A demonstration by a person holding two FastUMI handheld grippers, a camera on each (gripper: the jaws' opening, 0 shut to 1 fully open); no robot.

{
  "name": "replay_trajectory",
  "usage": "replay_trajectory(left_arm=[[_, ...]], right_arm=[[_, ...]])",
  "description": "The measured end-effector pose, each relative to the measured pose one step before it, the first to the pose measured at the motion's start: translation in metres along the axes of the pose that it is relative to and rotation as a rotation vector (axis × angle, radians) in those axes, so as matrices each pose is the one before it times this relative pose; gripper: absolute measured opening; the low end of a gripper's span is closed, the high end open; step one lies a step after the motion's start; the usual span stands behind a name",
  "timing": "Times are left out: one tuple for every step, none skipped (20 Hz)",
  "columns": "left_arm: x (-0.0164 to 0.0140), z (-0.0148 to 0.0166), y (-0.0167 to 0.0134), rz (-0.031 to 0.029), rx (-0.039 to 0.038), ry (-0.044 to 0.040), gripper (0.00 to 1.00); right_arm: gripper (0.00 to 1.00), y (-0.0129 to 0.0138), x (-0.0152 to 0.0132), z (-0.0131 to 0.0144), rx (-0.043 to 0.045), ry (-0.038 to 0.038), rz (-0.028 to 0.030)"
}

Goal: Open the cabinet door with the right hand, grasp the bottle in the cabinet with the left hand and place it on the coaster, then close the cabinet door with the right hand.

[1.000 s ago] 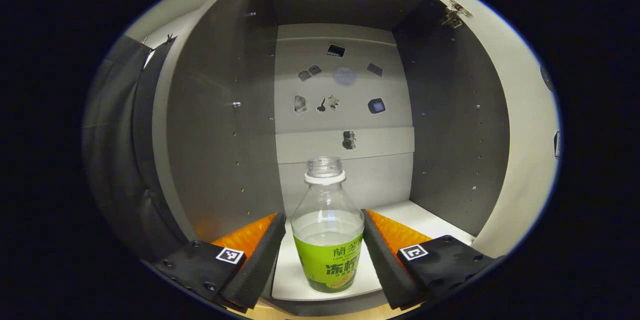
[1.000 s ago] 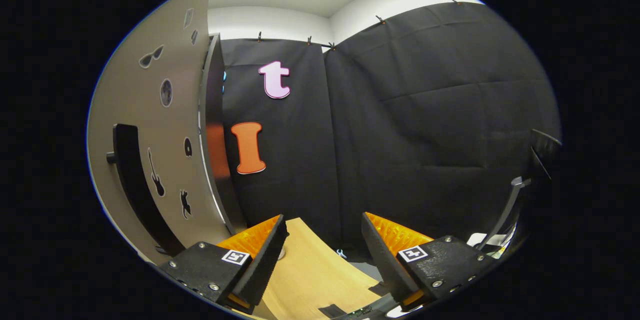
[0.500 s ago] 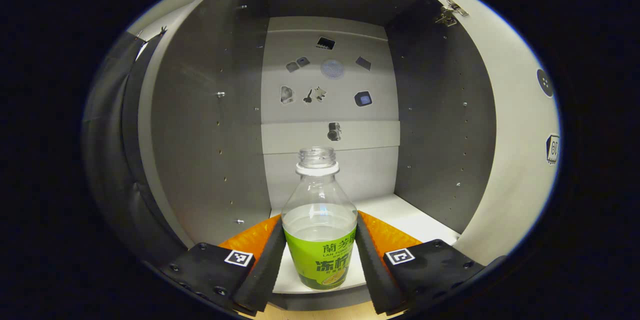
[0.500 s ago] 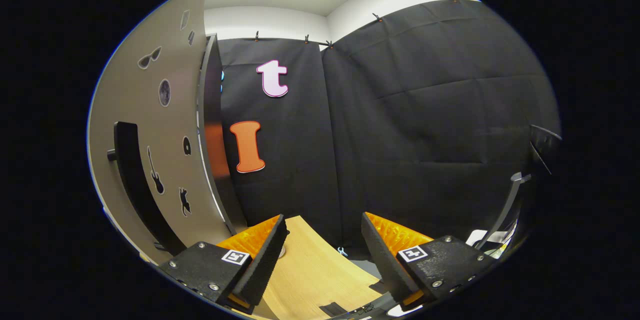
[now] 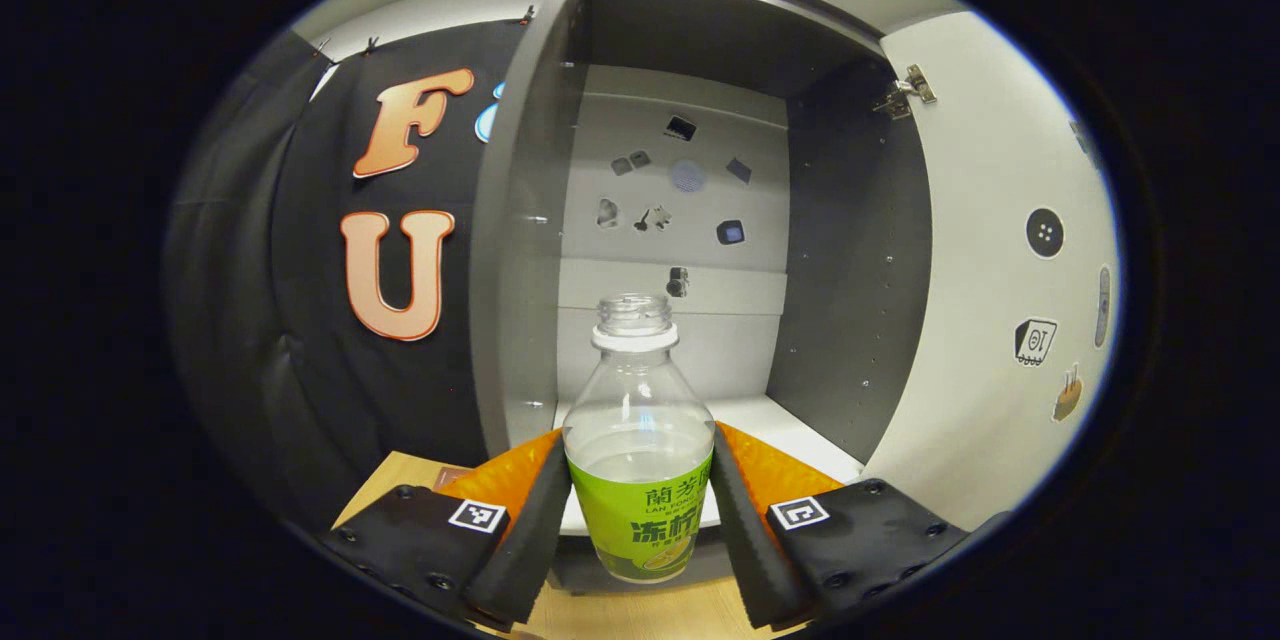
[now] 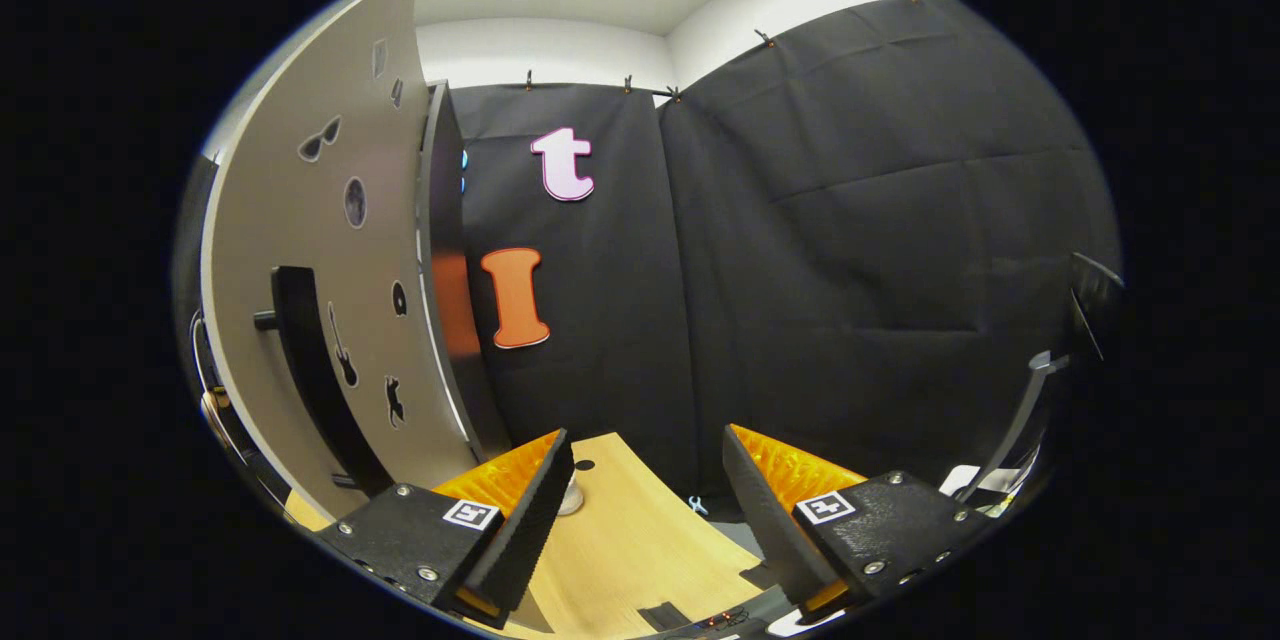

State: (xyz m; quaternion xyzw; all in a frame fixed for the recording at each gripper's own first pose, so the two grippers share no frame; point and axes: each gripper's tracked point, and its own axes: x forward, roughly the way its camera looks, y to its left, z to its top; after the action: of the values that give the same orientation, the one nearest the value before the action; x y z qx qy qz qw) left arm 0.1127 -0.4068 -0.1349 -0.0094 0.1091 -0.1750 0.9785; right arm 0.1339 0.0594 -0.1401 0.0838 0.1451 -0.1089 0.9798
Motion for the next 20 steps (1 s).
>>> replay_trajectory(left_arm=[[-0.0093,-0.00236,0.00743,0.01827,-0.0004,0.00103,0.81],[-0.00931,-0.0031,0.00801,0.01858,-0.00069,0.00182,0.81],[-0.00854,-0.00462,0.00647,0.01635,-0.00211,0.00661,0.81],[-0.00945,-0.00581,0.00747,0.01626,-0.00359,0.00709,0.81],[-0.00822,-0.00619,0.00788,0.01727,-0.00315,0.00731,0.81],[-0.00816,-0.00638,0.00854,0.01919,-0.00236,0.00684,0.81],[-0.00692,-0.00781,0.00822,0.01786,-0.00091,0.00928,0.81],[-0.00645,-0.00779,0.00819,0.01796,-0.00073,0.00988,0.81],[-0.00533,-0.00837,0.00909,0.01931,-0.00098,0.00901,0.81],[-0.00465,-0.0085,0.00893,0.01999,0.00062,0.00873,0.81],[-0.00375,-0.0085,0.00846,0.02253,0.00361,0.00726,0.81],[-0.00241,-0.00927,0.00769,0.02341,-0.00007,0.01254,0.81],[-0.00181,-0.01023,0.00749,0.01598,0.00521,0.01209,0.81],[-0.00218,-0.00919,0.00519,0.01344,-0.00185,0.00852,0.81],[-0.00024,-0.00832,0.00533,0.01057,-0.00179,0.00516,0.81],[-0.00022,-0.00756,0.00283,0.00614,0.0012,-0.00216,0.81],[0.00211,-0.00882,0.00249,0.00107,0.00342,-0.0019,0.82],[0.00222,-0.01081,0.00333,0.00852,0.00666,0.00762,0.81],[0.0022,-0.01298,0.00093,0.00521,0.00495,0.01011,0.81],[0.00289,-0.01186,0.00114,0.00406,0.00127,0.011,0.81]], right_arm=[[0.98,0.00085,-0.00624,-0.00127,-0.00259,0.00244,0.01138],[0.98,-0.00064,-0.00729,0.00068,-0.00219,0.00044,0.01148],[0.98,0.00037,-0.00466,0.00083,-0.00179,-0.00057,0.01249],[0.98,0.00181,-0.00218,0.0013,-0.00182,-0.00148,0.01271],[0.98,0.00152,-0.00201,0.00067,-0.00251,-0.00148,0.01255],[0.98,0.00159,0.00013,-0.00018,-0.00275,0.00059,0.01187],[0.98,0.00172,-0.00176,-0.00045,-0.00201,0.00149,0.01167],[0.98,0.00073,-0.00092,-0.00002,-0.00133,0.00186,0.01078],[0.98,0.00169,-0.00116,-0.00122,-0.00132,0.00317,0.01067],[0.98,0.0006,-0.00171,-0.00073,-0.00062,0.00219,0.01009],[0.98,0.0008,-0.00123,-0.00099,-0.00023,0.00063,0.00944],[0.98,0.00003,-0.0003,-0.00048,0.00043,0.00074,0.00755],[0.98,-0.00016,-0.00127,-0.00073,0.00052,0.00267,0.00663],[0.98,-0.00147,-0.00098,-0.00063,0.00042,0.00309,0.00611],[0.98,-0.00122,-0.00087,-0.00112,-0.00084,0.00186,0.00413],[0.98,-0.00306,0.00041,-0.00011,-0.00171,0.00127,0.00148],[0.98,-0.00237,-0.00063,0.00043,-0.00052,0.00071,0.00029],[0.98,-0.0016,-0.0009,-0.00042,0.0014,0.0007,-0.00001],[0.98,-0.00216,-0.00051,0.00009,0.00232,0.00079,-0.00035],[0.98,-0.00239,0.0,0.00005,0.00214,0.00162,-0.00179]])
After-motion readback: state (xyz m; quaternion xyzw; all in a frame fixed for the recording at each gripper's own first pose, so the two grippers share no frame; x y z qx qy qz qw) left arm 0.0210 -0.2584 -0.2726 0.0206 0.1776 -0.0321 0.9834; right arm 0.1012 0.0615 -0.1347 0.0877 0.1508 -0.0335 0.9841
